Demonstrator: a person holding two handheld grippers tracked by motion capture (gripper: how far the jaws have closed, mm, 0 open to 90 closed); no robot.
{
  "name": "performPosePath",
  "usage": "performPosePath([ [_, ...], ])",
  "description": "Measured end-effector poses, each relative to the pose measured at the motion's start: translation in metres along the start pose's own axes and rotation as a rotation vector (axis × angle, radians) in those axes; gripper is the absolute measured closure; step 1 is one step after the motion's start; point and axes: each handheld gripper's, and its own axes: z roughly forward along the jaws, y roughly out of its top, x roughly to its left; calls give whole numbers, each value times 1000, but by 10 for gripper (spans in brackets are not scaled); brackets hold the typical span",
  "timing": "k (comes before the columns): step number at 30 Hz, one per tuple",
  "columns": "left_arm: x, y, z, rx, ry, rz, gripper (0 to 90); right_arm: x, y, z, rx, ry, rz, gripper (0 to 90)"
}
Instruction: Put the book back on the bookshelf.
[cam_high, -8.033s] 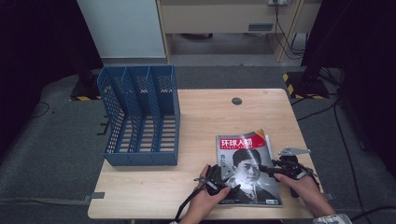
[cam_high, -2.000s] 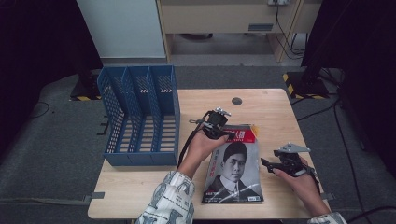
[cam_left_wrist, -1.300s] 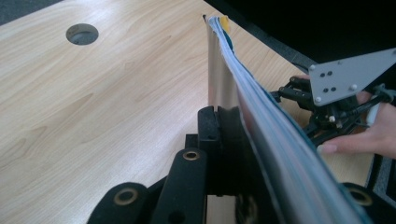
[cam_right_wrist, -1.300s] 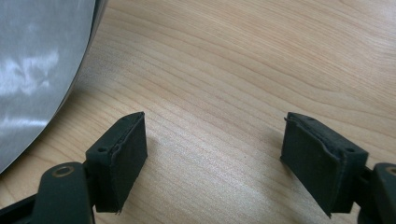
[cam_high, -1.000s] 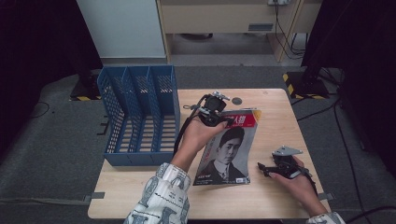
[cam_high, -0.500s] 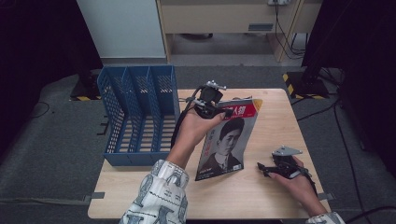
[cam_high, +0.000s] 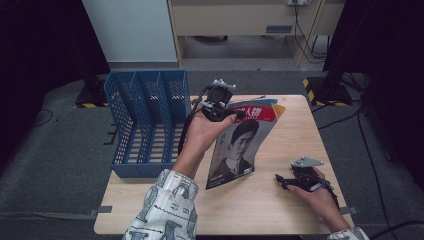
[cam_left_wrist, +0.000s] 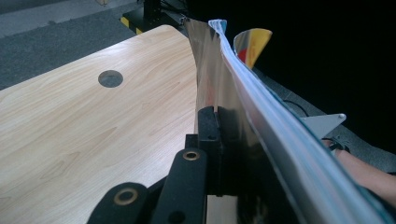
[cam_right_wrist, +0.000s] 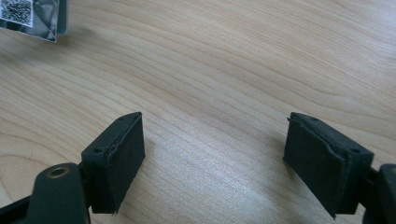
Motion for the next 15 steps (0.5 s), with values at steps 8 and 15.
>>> performPosePath([
  [8, 9, -2, -4, -15, -44, -66, 864, 0, 0, 0, -3, -1, -2, 205],
  [15, 14, -6, -7, -44, -80, -109, 863, 0, 0, 0, -5, -1, -2, 205],
])
